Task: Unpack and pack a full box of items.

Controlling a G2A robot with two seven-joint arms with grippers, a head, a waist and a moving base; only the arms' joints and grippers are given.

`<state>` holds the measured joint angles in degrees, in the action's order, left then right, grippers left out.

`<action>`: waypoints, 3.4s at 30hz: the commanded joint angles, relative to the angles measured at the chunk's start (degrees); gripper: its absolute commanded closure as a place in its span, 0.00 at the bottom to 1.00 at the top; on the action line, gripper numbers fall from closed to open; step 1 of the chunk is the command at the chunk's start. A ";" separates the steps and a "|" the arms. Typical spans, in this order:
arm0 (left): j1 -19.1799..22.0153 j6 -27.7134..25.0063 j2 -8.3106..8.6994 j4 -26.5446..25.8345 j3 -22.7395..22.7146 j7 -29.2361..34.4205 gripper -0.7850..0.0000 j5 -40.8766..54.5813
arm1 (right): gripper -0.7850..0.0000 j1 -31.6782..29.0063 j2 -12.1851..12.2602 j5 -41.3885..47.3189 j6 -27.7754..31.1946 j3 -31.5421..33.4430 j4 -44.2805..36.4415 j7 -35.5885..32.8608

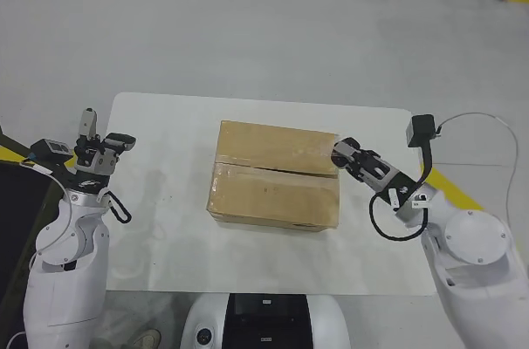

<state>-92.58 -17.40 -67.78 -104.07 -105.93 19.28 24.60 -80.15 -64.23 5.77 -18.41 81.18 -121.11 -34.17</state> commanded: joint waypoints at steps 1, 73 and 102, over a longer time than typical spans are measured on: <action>0.00 0.00 0.00 0.00 0.00 0.00 0.00 0.00 | 1.00 0.11 0.09 -0.44 -0.51 -0.26 1.42 -0.92; 0.00 0.00 0.00 0.00 0.00 0.00 0.00 0.00 | 0.71 -3.89 2.41 -17.72 -20.07 2.71 -3.24 0.96; 0.00 0.00 0.00 0.00 0.00 0.00 0.00 0.00 | 1.00 11.93 -1.36 -3.56 -17.70 -17.60 11.72 2.93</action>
<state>-92.58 -17.40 -67.78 -104.07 -105.93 19.28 24.60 -68.54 -65.53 2.10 -35.94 63.82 -109.78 -31.38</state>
